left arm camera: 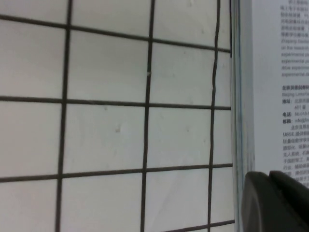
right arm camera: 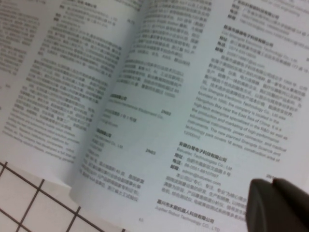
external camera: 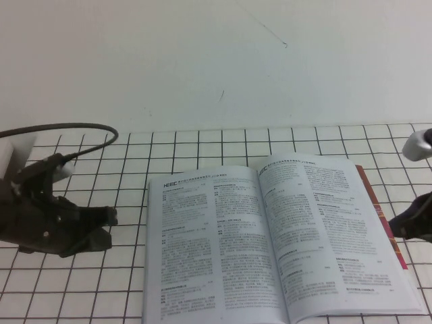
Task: Close book
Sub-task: 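Close the open booklet and leave it lying on the table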
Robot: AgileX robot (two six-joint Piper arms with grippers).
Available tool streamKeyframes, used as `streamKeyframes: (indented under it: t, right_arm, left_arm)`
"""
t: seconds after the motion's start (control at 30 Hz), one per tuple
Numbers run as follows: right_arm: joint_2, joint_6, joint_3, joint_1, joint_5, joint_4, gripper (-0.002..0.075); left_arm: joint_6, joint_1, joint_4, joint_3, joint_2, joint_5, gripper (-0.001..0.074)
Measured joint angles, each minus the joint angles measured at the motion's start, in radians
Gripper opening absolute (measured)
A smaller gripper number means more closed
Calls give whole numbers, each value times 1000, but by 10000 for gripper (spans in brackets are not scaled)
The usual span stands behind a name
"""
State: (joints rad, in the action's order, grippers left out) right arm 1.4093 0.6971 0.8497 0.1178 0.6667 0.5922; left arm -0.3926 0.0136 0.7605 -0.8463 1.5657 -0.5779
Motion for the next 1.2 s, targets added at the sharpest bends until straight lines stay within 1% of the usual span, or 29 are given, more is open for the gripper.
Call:
streamKeyframes:
  t: [0.1,0.3,0.6,0.83,1.2]
  right_arm:
    - [63,20,0,0,2,16,-3]
    - [159,66,-2,6,11,44,-3]
    - [275,102,-2,7,11,80,-3]
    - [294,118,-2,7,11,100,-3]
    - [305,132,-2,7,11,119,-3]
  left_arm:
    - [-30,15,31,-1,45,-3,-4]
    - [-44,15,87,-2,100,4,-4]
    - [-164,20,251,-7,166,8,-4]
    - [-249,69,370,-9,233,16,-4]
    - [-280,131,468,-18,288,48,-4]
